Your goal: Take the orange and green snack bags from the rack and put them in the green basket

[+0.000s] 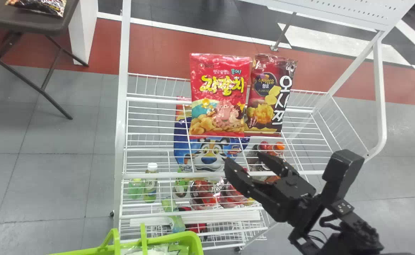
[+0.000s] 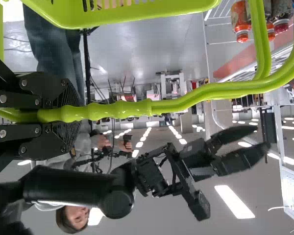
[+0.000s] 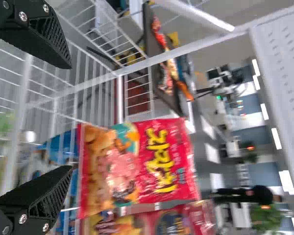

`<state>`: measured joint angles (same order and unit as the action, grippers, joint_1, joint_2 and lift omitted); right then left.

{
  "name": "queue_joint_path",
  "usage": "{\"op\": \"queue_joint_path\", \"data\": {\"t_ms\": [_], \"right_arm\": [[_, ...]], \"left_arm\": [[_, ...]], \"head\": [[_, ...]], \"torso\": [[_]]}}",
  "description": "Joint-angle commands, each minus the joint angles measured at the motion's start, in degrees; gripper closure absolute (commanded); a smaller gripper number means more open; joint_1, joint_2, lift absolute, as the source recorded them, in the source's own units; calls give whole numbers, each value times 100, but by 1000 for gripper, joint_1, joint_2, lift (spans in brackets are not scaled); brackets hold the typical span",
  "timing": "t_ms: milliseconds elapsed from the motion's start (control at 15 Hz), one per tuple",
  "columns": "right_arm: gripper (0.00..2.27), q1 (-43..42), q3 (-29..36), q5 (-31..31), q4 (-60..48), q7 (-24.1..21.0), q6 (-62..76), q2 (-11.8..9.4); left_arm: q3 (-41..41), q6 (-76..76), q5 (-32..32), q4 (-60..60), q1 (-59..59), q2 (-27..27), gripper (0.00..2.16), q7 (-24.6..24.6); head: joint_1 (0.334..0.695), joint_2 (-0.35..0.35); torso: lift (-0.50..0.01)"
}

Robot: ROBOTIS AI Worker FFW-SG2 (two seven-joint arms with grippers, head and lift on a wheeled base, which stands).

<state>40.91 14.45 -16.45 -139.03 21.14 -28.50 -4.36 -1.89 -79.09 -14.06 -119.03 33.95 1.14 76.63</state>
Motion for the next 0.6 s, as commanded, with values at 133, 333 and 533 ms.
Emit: {"op": "queue_joint_path", "data": {"t_ms": [133,333,533], "right_arm": [[90,374,-697,898,368,-347,1729,164],[90,541,-864,1048,535,-505,2204,181],[90,611,-926,1039,508,-488,2327,146]], "left_arm": [[84,319,-71,117,112,-17,2148,27],[57,319,-71,178,86,-26,2148,18],[57,337,-71,169,112,-26,2148,36]], "head": [[695,-350],[695,-350],[695,-350]], "torso": [[0],[0],[0]]}}
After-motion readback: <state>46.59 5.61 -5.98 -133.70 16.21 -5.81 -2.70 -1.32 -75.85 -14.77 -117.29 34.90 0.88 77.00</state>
